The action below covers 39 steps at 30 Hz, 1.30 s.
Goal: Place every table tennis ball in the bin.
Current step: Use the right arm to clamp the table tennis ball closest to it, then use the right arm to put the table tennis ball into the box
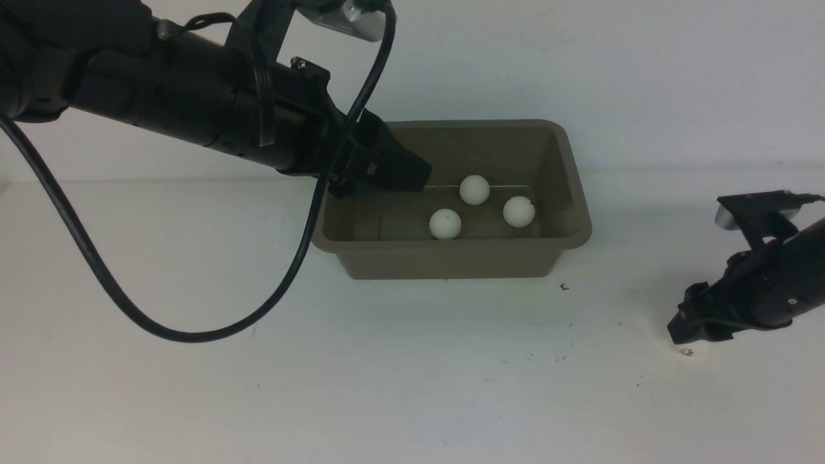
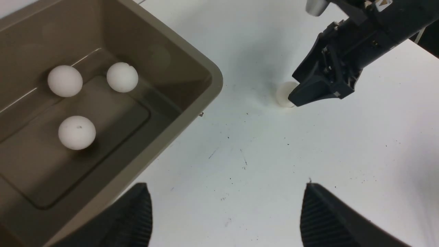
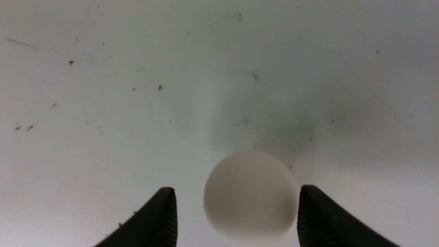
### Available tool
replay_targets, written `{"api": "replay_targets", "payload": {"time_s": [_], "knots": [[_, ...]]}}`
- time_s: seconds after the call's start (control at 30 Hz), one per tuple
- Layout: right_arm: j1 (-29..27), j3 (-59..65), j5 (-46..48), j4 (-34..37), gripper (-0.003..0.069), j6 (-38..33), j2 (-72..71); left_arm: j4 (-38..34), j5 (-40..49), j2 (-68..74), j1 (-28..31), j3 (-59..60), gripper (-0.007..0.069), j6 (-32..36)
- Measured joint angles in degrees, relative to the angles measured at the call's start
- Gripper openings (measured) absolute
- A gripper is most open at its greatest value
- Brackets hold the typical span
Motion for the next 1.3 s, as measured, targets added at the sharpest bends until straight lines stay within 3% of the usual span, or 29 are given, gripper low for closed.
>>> {"api": "replay_targets", "payload": {"time_s": [0.43, 0.57, 0.93, 1.17, 1.3], "knots": [[0.0, -1.8, -1.1, 0.1, 0.0426, -0.2, 4.3, 0.1, 0.0, 0.0, 0.0, 0.0, 0.0520, 0.0], [0.0, -3.1, -0.4, 0.1, 0.0360, -0.1, 4.3, 0.2, 0.0, 0.0, 0.0, 0.0, 0.0520, 0.0], [0.0, -13.3, 9.0, 0.6, 0.0359, -0.2, 1.0, 0.3, -1.4, 0.0, 0.0, 0.0, 0.0520, 0.0], [0.0, -21.6, 11.8, 4.3, 0.0359, -1.8, -2.9, 0.3, -1.5, 0.0, 0.0, 0.0, 0.0520, 0.0], [0.0, -28.3, 13.8, 13.0, 0.0359, -7.0, -3.6, 0.3, -1.5, 0.0, 0.0, 0.0, 0.0520, 0.0]]}}
